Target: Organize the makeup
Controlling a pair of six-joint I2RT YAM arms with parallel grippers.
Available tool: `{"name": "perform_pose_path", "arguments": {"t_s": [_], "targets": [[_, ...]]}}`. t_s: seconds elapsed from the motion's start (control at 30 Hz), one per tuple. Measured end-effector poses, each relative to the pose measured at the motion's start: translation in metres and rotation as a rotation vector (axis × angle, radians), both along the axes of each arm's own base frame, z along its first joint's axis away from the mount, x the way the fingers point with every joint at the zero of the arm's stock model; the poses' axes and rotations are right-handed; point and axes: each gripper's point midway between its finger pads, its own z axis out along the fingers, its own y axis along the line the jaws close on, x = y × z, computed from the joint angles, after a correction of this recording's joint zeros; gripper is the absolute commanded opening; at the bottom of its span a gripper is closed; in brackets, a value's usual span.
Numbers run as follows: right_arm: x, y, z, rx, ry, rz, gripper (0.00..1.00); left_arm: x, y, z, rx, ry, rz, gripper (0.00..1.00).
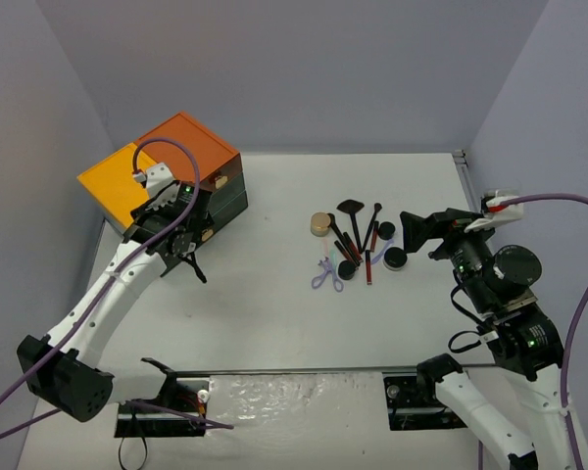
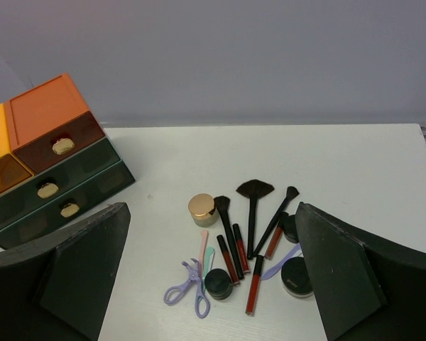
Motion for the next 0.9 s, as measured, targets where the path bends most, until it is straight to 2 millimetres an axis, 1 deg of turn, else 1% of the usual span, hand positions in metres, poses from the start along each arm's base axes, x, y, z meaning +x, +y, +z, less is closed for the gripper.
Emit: {"name": "perform_pose_path", "arguments": {"t_s": [0.13,0.33,0.5,0.67,0.83,0.9], "targets": [[-0.004,0.001,-0.003,-0.014,-0.003,0.01,1.0,0.006,0.007,-0.006,0.023,0.021,0.043,0.82],[-0.008,-0.001,-0.004,-0.042,-0.016,0.007,1.0,0.014,0.023,-0.017,0.036,0.052,0.103,0.81],[-0.011,-0.003,-0.006,-0.065,-0.021,0.002,1.0,0.021,0.036,-0.018,0.021,0.039,0.145,0.78],[-0.012,-0.005,-0.01,-0.091,-0.019,-0.003,1.0,0.028,0.036,-0.021,0.017,0.036,0.146,0.77],[-0.013,-0.007,-0.016,-0.109,-0.008,-0.011,1.0,0.033,0.034,-0.035,0.032,0.073,0.145,0.74],[-0.014,-0.008,-0.016,-0.113,-0.01,-0.014,1.0,0.035,0.034,-0.039,0.038,0.087,0.146,0.72]]}}
